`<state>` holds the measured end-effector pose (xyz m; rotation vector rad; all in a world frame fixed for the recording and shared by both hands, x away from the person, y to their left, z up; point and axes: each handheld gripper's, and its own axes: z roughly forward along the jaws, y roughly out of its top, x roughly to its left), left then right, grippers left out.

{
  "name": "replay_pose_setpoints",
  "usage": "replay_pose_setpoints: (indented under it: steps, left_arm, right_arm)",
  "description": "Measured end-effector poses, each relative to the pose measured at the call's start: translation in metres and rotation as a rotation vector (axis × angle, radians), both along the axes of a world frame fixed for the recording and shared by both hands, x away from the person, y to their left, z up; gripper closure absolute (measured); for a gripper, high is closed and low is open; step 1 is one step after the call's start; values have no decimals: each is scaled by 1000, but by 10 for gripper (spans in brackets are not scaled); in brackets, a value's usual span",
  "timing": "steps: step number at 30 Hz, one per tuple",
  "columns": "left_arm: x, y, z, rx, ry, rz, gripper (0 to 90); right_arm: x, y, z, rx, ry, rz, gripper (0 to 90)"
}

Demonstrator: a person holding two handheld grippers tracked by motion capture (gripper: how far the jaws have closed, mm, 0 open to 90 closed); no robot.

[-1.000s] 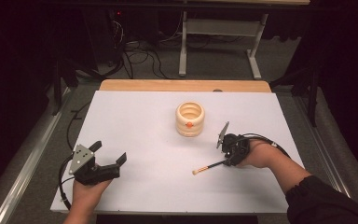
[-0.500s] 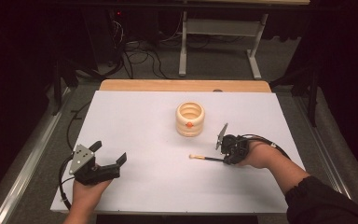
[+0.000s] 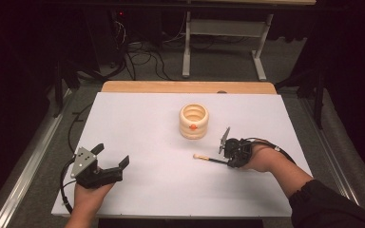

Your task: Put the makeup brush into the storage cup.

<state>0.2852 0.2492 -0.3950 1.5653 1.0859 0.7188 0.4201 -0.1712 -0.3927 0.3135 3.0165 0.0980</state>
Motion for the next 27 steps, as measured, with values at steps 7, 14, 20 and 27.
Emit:
replay_pose_setpoints:
  steps: [7, 14, 20, 27]
  left_arm:
    - [0, 0, 0, 1, 0, 0, 10]
    - [0, 1, 0, 2, -5, 4, 14]
    - [0, 1, 0, 2, -4, 6, 14]
    - [0, 1, 0, 4, -2, 7, 14]
  right_arm:
    - [2, 1, 0, 2, 7, -16, 870]
    - [2, 3, 0, -22, 13, -19, 876]
    - [1, 3, 0, -20, 7, -27, 875]
    - [-1, 4, 0, -25, -7, -22, 876]
